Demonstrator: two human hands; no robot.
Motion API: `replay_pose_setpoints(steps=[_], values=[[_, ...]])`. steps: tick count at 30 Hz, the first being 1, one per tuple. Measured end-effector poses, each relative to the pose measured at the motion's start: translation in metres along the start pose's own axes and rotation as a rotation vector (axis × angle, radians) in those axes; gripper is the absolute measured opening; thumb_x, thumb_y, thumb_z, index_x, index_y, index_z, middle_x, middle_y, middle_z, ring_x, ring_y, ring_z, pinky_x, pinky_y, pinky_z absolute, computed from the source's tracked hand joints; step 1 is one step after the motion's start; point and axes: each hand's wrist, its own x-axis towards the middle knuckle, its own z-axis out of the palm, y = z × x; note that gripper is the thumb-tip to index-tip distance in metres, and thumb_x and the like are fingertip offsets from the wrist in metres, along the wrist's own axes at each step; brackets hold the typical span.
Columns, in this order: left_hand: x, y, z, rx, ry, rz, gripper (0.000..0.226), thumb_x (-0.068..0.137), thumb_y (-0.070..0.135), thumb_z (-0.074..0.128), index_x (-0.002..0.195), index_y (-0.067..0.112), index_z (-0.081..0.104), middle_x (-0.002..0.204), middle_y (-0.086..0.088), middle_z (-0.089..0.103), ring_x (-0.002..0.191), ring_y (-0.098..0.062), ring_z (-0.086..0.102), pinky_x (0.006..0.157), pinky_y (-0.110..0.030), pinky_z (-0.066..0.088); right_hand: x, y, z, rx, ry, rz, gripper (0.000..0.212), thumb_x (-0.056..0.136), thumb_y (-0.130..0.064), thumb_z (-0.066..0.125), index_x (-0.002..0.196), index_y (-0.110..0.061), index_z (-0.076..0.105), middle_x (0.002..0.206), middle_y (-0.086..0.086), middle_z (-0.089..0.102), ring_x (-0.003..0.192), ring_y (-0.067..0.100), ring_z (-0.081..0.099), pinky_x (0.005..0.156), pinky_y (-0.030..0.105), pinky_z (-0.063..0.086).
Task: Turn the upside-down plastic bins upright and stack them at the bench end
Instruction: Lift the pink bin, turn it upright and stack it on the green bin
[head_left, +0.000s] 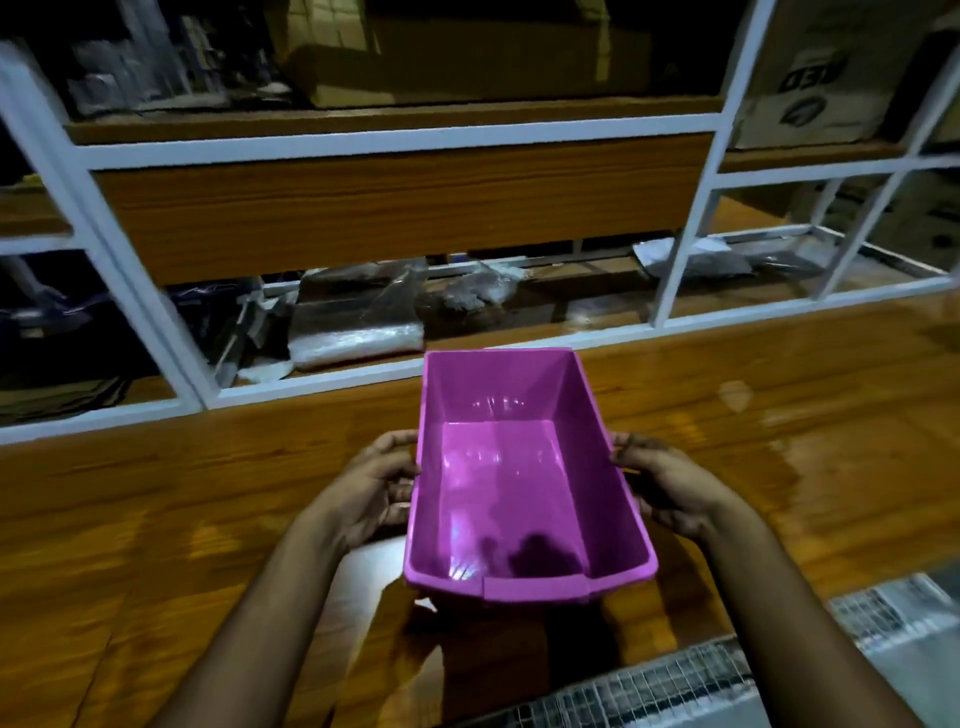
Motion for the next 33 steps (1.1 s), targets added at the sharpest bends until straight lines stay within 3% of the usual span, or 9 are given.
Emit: replay_pose_setpoints(steps=[5, 7, 10, 13, 18, 20, 23, 28, 33], values=[[0.028, -0.002, 0.058, 0.023, -0.18, -0.005, 0.046, 0.083, 0.003, 0.056, 0.126, 0.018, 0.058, 0.08, -0.004, 0.059, 0.056, -0.011, 0.048, 0.051, -0.025, 0.046, -0.064, 0.007, -0.057, 0.073, 0.152, -0.095, 0.025, 0.09, -0.001, 0.055, 0.111, -0.011, 0.065, 0.086, 0.009, 0.07, 0.058, 0.012, 0.068, 0.048, 0.025, 0.058], [0.037, -0.005, 0.093, 0.033, -0.257, -0.009, 0.052, 0.074, 0.008, 0.064, 0.124, 0.02, 0.061, 0.091, -0.009, 0.063, 0.065, -0.016, 0.053, 0.056, -0.029, 0.051, -0.095, 0.007, -0.084, 0.134, 0.212, -0.137, 0.03, 0.087, -0.002, 0.058, 0.116, -0.007, 0.063, 0.089, 0.011, 0.069, 0.058, 0.012, 0.068, 0.05, 0.024, 0.058], [0.047, -0.011, 0.161, 0.062, -0.36, -0.015, 0.055, 0.066, 0.009, 0.063, 0.12, 0.018, 0.061, 0.082, -0.007, 0.064, 0.058, -0.013, 0.053, 0.053, -0.029, 0.053, -0.145, 0.007, -0.131, 0.147, 0.334, -0.208, 0.052, 0.071, -0.017, 0.076, 0.118, -0.003, 0.061, 0.091, 0.013, 0.067, 0.062, 0.015, 0.066, 0.056, 0.027, 0.054], [0.057, -0.017, 0.235, 0.093, -0.449, -0.014, 0.054, 0.067, 0.008, 0.061, 0.12, 0.017, 0.061, 0.072, -0.003, 0.06, 0.05, -0.008, 0.05, 0.05, -0.025, 0.05, -0.197, 0.004, -0.177, 0.186, 0.437, -0.278, 0.032, 0.084, -0.007, 0.063, 0.116, -0.011, 0.065, 0.094, 0.012, 0.069, 0.067, 0.018, 0.064, 0.063, 0.028, 0.055], [0.075, -0.034, 0.365, 0.162, -0.56, -0.013, 0.056, 0.067, 0.008, 0.062, 0.122, 0.016, 0.062, 0.079, -0.009, 0.056, 0.06, -0.016, 0.045, 0.055, -0.026, 0.048, -0.278, -0.001, -0.255, 0.211, 0.616, -0.356, 0.033, 0.09, 0.0, 0.053, 0.122, -0.005, 0.061, 0.102, 0.018, 0.067, 0.065, 0.017, 0.068, 0.063, 0.028, 0.057], [0.082, -0.041, 0.416, 0.185, -0.611, -0.029, 0.058, 0.066, 0.008, 0.063, 0.124, 0.014, 0.062, 0.083, -0.011, 0.056, 0.062, -0.017, 0.045, 0.056, -0.026, 0.048, -0.308, -0.003, -0.283, 0.217, 0.69, -0.379, 0.038, 0.082, -0.006, 0.063, 0.12, -0.005, 0.063, 0.107, 0.021, 0.064, 0.071, 0.022, 0.066, 0.068, 0.03, 0.058], [0.091, -0.05, 0.481, 0.219, -0.682, -0.035, 0.049, 0.072, 0.006, 0.062, 0.12, 0.015, 0.065, 0.09, -0.015, 0.054, 0.065, -0.018, 0.046, 0.053, -0.026, 0.049, -0.344, -0.009, -0.318, 0.238, 0.762, -0.407, 0.053, 0.054, -0.019, 0.087, 0.104, -0.014, 0.073, 0.105, 0.022, 0.059, 0.071, 0.024, 0.055, 0.064, 0.028, 0.057], [0.11, -0.06, 0.575, 0.266, -0.743, -0.062, 0.039, 0.085, -0.005, 0.05, 0.113, 0.016, 0.068, 0.087, -0.014, 0.053, 0.065, -0.016, 0.047, 0.047, -0.023, 0.05, -0.379, -0.018, -0.381, 0.273, 0.856, -0.468, 0.061, 0.045, -0.026, 0.092, 0.102, -0.015, 0.075, 0.11, 0.024, 0.052, 0.074, 0.023, 0.047, 0.065, 0.027, 0.056], [0.154, -0.064, 0.664, 0.291, -0.868, -0.105, 0.041, 0.083, -0.001, 0.052, 0.11, 0.022, 0.072, 0.092, -0.016, 0.054, 0.067, -0.022, 0.053, 0.06, -0.028, 0.048, -0.393, -0.031, -0.45, 0.297, 0.938, -0.525, 0.065, 0.038, -0.033, 0.095, 0.097, -0.017, 0.075, 0.106, 0.021, 0.05, 0.073, 0.022, 0.041, 0.062, 0.025, 0.052]])
